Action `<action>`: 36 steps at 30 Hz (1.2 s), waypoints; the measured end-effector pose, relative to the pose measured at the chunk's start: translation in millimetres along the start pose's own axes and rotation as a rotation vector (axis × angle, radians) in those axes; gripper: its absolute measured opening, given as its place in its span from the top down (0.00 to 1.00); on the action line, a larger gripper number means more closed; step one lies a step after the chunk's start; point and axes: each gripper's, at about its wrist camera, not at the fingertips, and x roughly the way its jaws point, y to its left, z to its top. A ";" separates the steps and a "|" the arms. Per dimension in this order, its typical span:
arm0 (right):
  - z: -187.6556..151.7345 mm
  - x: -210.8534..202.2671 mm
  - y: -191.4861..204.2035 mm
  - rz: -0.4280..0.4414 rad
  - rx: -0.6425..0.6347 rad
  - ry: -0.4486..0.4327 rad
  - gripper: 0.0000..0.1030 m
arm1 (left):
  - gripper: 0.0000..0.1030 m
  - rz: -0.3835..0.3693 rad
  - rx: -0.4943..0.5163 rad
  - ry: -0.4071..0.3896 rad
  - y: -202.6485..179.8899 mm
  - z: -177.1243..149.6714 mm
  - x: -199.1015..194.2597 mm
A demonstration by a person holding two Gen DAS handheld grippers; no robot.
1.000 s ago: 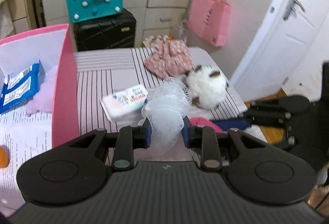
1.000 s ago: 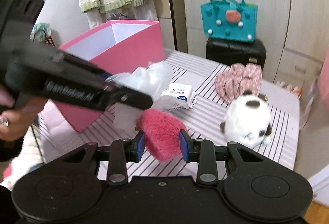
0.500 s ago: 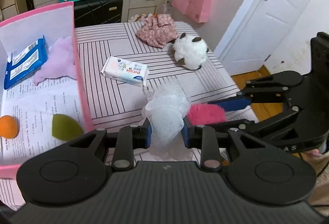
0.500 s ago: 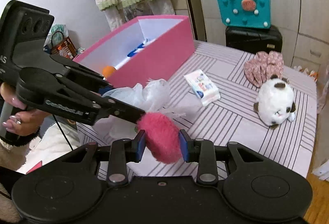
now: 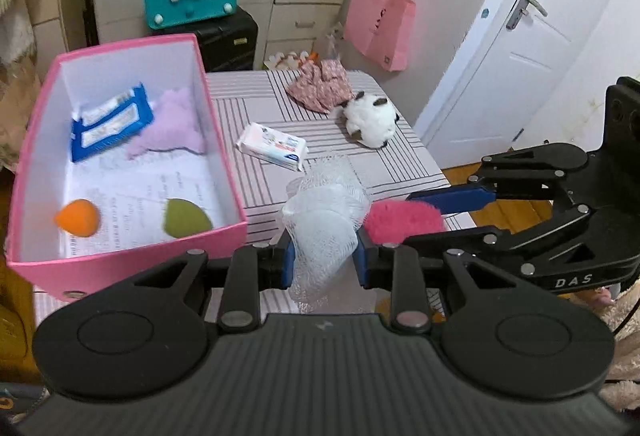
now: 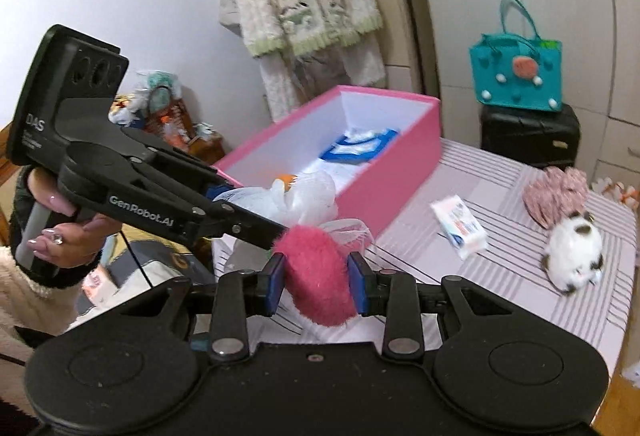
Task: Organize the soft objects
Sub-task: 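Lift the pom-pom and mesh puff and carry both over the pink box, then open the left tool to drop the mesh puff while the right tool releases the pom-pom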
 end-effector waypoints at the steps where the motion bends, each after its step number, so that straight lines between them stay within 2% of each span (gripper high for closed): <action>1: 2.4 -0.3 3.4 0.004 -0.008 -0.004 0.63 | 0.73 0.006 0.000 -0.006 1.2 -0.7 -4.8; 5: 12.4 3.8 16.0 0.015 -0.029 -0.037 0.64 | 0.73 0.021 0.003 -0.029 5.2 -4.6 -20.9; 8: 19.1 11.4 22.7 0.041 -0.051 -0.072 0.69 | 0.73 0.030 -0.003 -0.052 11.4 -4.6 -29.5; 10: 22.9 23.8 19.8 0.056 -0.047 -0.060 0.70 | 0.73 0.048 -0.018 -0.061 18.0 -4.3 -28.9; 16: 22.3 54.1 6.1 0.010 -0.045 -0.002 0.69 | 0.73 0.079 -0.042 -0.073 42.8 -6.9 -17.3; 20: 26.3 57.5 2.5 0.012 -0.062 -0.018 0.69 | 0.73 0.063 -0.071 -0.083 57.6 2.4 -12.5; 27: 42.5 67.5 6.5 0.019 -0.136 -0.054 0.69 | 0.73 0.081 -0.073 -0.136 68.1 17.4 -11.9; 31: 55.7 79.4 3.5 0.032 -0.147 -0.063 0.69 | 0.73 0.129 -0.073 -0.151 77.6 29.2 -6.2; 36: 64.5 92.3 -4.9 -0.016 -0.154 -0.080 0.69 | 0.73 0.195 -0.095 -0.157 101.1 43.3 10.6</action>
